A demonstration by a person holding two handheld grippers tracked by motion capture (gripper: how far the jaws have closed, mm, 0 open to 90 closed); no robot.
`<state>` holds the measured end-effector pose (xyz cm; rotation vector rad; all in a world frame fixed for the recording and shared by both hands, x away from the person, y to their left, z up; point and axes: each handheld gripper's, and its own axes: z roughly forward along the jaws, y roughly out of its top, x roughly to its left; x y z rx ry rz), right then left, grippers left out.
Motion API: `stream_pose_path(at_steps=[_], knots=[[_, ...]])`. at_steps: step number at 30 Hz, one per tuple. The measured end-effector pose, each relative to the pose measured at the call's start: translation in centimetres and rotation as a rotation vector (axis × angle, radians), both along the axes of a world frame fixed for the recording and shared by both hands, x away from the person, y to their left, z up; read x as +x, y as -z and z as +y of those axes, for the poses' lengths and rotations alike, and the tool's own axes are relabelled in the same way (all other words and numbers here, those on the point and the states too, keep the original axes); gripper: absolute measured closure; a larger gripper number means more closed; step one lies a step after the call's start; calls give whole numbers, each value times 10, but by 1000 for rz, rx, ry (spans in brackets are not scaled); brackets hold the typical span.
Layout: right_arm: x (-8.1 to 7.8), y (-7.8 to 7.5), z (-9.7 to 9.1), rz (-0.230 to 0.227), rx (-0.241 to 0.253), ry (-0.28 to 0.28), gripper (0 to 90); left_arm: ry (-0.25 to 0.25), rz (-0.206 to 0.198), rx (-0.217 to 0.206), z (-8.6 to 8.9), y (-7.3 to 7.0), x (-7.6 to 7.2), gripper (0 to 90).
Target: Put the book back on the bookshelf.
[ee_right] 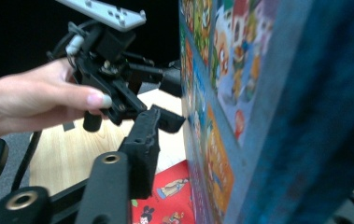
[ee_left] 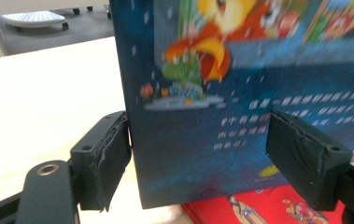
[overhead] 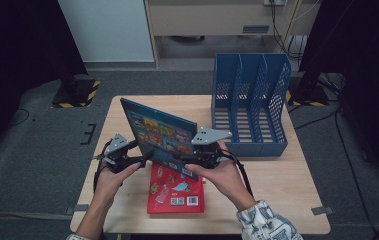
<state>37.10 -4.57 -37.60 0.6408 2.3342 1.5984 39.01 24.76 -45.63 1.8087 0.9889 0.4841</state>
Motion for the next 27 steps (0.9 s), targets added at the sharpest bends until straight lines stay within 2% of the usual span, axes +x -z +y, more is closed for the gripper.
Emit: stream_pose_path(at_steps=[2,5,17,21,27], knots=[[0,0,1,-5,-4,-3,622,-2,11,-15,0,4,1,211],[-1,-1,2,-9,-3,0,680,-1,14,-17,-1,6,3,216],[-4,-1,6,-38,-1,19,716,-24,14,-36,-3,16,-2,201],[-3,-2,7,-27,21,22,710,-37,24,-48,-1,19,-7,202],[-3,-4,9,-37,21,24,719,-27,42,-34,-6,25,-7,214]])
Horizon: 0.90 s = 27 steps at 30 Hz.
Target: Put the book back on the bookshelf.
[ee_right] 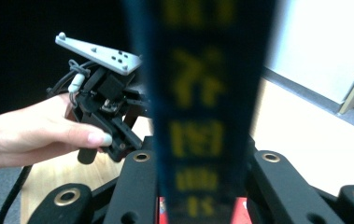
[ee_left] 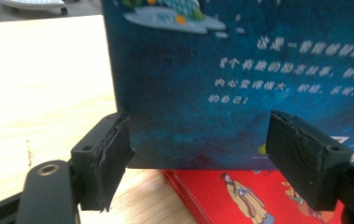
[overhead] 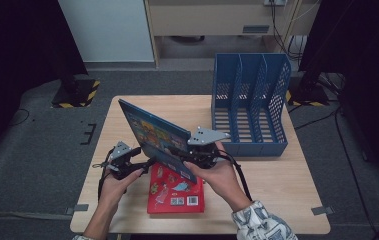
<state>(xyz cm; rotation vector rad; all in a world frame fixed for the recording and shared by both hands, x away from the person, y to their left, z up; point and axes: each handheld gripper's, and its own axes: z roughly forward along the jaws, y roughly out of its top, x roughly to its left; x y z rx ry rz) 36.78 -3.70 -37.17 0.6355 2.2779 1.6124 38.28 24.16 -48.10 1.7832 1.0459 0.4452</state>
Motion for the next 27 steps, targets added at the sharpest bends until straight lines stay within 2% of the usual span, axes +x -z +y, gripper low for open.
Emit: stream_pose_path(at_steps=[8,17,21,27], knots=[[3,-5,-2,-1,5,14,731,16,3,24,-7,2,-3,214],[7,-7,-5,5,23,34,722,32,7,29,-14,3,-4,215],[8,-13,-6,-12,50,42,716,30,7,26,-14,3,-3,215],[11,-20,-4,-24,61,41,734,35,9,32,-15,3,-3,215]])
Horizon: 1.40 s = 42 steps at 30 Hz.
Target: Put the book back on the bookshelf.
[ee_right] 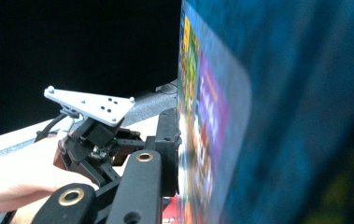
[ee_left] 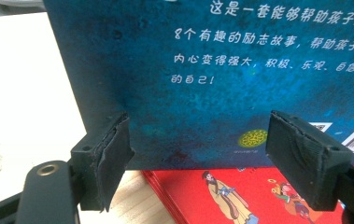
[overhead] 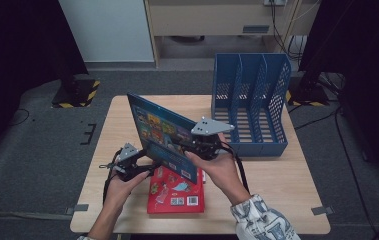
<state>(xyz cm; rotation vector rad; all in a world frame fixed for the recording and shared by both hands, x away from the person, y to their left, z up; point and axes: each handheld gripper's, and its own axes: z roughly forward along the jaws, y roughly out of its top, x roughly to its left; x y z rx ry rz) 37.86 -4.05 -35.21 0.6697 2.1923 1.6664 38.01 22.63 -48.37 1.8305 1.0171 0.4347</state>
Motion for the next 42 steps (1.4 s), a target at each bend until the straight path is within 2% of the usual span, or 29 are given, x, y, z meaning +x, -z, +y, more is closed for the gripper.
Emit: stream_pose_path(at_steps=[7,16,20,23,26,31,34,36,37,42], knots=[[3,-8,3,-17,25,-2,759,1,2,0,0,0,0,215],[6,-12,3,-15,45,-1,810,0,5,-2,0,0,1,214],[9,-12,2,-1,56,10,821,-11,2,4,7,0,1,211],[15,-15,3,11,67,16,824,-41,6,-11,16,0,2,210],[22,-20,6,12,69,27,825,-75,11,2,28,0,4,210],[35,-32,9,13,55,58,827,-131,25,58,48,2,7,206],[41,-39,12,3,34,85,827,-159,46,60,57,5,9,202],[44,-42,13,-4,23,100,827,-169,54,59,62,6,10,199],[48,-45,13,-4,18,117,827,-176,62,74,63,8,10,198],[55,-50,7,2,30,149,827,-180,79,99,63,11,11,195]])
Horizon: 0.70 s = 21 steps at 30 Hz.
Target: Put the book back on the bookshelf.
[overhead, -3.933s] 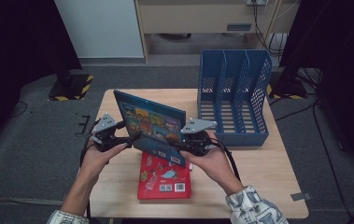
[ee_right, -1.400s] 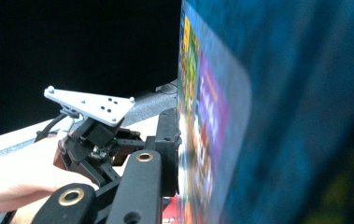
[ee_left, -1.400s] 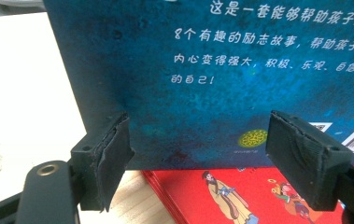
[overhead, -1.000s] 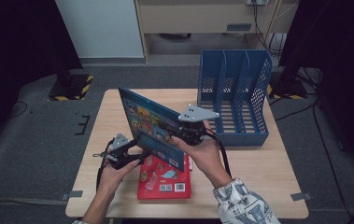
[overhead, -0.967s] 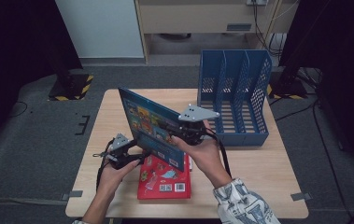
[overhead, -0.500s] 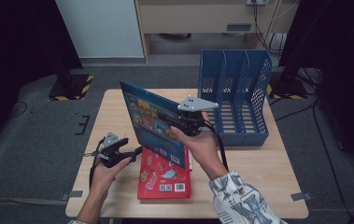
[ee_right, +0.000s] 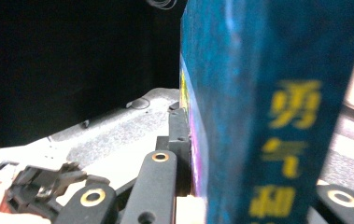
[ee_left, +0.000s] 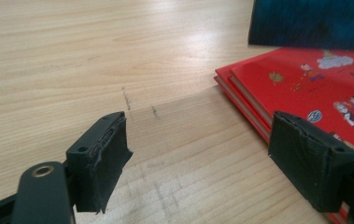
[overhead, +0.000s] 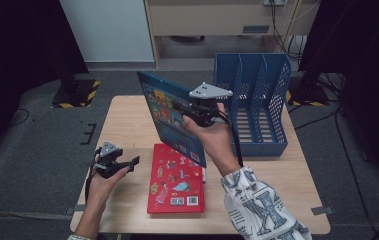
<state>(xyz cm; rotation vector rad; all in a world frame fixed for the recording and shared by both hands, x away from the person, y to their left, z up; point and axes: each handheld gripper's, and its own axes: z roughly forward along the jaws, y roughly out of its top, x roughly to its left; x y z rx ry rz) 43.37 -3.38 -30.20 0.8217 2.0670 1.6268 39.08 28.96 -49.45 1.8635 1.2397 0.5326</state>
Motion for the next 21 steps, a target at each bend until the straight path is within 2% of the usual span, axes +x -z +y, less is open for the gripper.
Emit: stream_pose_path(at_steps=[11,21], knots=[[8,-11,-26,-5,4,68,826,9,12,13,-2,3,1,188],[6,-17,-30,-12,-1,74,826,20,32,27,-4,6,2,151]])
